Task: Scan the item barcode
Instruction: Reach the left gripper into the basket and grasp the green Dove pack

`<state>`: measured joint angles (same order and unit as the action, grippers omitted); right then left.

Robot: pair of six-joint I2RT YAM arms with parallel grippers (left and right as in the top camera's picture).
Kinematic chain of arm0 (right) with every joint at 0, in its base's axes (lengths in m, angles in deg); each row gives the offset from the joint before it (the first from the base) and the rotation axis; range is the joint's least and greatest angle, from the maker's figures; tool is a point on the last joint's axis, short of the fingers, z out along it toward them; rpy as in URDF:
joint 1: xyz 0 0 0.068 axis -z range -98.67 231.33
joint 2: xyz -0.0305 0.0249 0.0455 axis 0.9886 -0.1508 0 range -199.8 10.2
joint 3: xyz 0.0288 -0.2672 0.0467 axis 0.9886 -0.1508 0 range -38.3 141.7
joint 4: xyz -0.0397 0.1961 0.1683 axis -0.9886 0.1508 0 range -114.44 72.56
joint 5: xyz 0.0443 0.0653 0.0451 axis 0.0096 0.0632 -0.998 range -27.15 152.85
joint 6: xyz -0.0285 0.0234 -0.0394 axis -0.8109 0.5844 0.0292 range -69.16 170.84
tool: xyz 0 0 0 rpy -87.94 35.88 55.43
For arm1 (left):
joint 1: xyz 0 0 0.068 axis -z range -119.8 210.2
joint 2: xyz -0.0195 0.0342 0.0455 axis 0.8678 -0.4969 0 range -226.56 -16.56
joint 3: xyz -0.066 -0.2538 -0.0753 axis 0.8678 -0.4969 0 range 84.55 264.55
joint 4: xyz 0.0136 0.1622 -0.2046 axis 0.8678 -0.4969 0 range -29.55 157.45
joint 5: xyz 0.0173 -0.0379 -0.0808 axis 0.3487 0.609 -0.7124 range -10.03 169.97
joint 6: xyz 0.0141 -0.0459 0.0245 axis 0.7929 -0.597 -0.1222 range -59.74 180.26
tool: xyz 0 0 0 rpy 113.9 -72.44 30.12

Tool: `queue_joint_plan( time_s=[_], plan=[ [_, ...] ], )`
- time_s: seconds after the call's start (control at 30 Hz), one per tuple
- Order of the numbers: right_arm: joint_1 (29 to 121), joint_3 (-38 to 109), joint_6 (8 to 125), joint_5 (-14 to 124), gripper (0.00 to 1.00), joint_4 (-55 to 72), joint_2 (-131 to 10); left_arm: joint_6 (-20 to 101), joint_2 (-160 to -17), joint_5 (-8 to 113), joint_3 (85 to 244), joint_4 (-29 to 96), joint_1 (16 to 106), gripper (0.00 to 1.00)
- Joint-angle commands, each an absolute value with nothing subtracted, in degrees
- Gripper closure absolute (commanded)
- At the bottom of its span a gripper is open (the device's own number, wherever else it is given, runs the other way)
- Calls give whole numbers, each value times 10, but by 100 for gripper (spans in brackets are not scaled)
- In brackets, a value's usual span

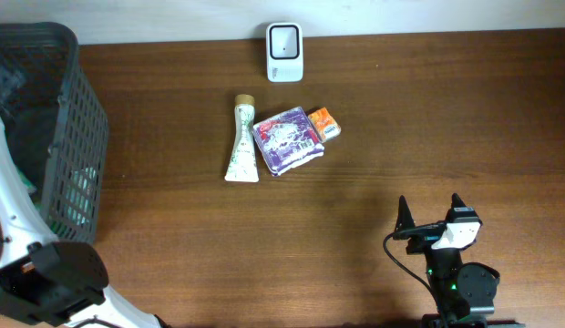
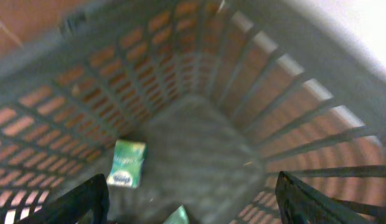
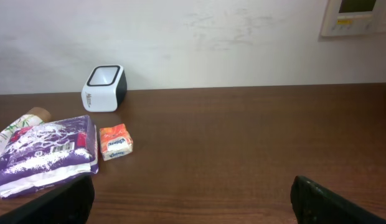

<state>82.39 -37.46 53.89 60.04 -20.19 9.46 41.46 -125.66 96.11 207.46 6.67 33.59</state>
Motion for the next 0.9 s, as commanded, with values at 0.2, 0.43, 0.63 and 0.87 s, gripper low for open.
queue_joint_plan(
  time_s=[0.2, 0.43, 0.63, 0.87],
  plan=[
    [821, -380, 543, 603, 1, -201, 98, 423, -1309, 990, 1965, 99, 316, 25],
    [821, -380, 543, 603, 1, -201, 98, 541, -1313, 913, 1962, 95, 316, 12],
    [821, -380, 543, 603, 1, -201, 98, 550, -1330, 963, 1961, 94, 303, 16],
    [821, -380, 543, 603, 1, -201, 98, 550, -1367, 1016, 1941, 98, 289, 28]
  ],
)
